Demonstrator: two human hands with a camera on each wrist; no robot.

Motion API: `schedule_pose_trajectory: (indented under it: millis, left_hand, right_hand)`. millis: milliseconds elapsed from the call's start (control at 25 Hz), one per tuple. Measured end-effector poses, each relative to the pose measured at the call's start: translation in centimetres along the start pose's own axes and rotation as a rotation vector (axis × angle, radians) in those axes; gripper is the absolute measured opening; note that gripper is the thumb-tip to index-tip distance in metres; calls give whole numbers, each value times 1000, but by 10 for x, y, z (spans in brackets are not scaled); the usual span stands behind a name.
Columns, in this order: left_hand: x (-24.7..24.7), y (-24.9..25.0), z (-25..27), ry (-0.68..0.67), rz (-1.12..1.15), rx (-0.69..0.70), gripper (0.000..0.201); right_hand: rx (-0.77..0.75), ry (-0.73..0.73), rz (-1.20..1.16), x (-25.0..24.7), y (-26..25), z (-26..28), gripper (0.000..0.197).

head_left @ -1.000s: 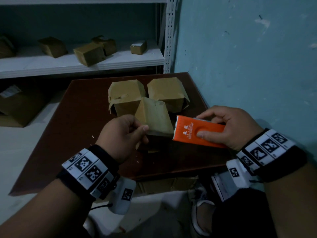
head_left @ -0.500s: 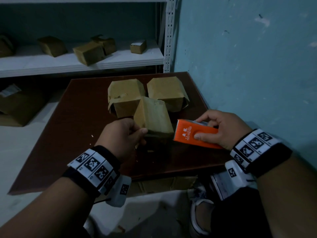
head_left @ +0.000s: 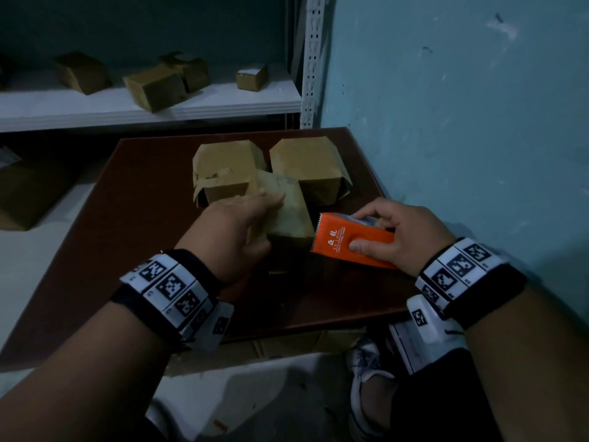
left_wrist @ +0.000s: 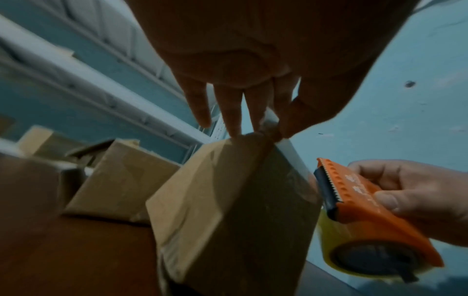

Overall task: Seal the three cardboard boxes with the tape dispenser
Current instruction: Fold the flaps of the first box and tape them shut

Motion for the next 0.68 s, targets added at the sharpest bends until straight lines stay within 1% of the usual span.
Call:
schedule_pose_trajectory:
  millis: [80, 120, 160, 200, 280, 360, 400, 440, 520, 560, 680]
  left_hand:
    - [-1, -3, -4, -23, 20, -34, 68]
    - [-2, -3, -5, -20, 10, -36, 61]
    - [-2, -3, -7, -12, -11, -40, 53]
    - [-2, -3, -9, -4, -52, -51, 53]
    - [-1, -3, -14, 13, -132, -78, 62]
    - [2, -5, -17, 26, -116, -63, 59]
    - [2, -7, -17, 10, -106, -63, 58]
    - [2, -9, -16, -16, -111, -74, 64]
    - [2, -10, -15, -52, -143, -104, 86]
    - [2, -11, -15, -56, -164, -115, 90]
    - [5, -11, -15, -62, -202, -123, 80]
  right_hand:
    - [0, 1, 9, 0, 0, -2, 52]
    - [-4, 0, 13, 0, -1, -3, 53]
    - [-11, 0, 15, 0, -2, -4, 53]
    - [-21, -1, 19, 0, -5, -4, 53]
    - [-46, -9, 39, -1, -12, -6, 51]
    - [-69, -13, 61, -1, -18, -8, 50]
    - [-78, -12, 67, -2, -20, -9, 50]
    - [-87, -12, 68, -2, -22, -10, 51]
    - [-121, -7, 73, -1, -23, -12, 52]
    - [-139, -3, 86, 1, -22, -13, 54]
    - [-150, 8, 150, 1, -21, -17, 61]
Point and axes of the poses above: each hand's wrist, its own z-axis away from the middle knuckle, its own x-axis out of the palm, y = z × x, the point moved 1 cm from there along -z, towards the middle knuckle, and after that the axes turned 14 degrees about z, right-handed, at the moved point
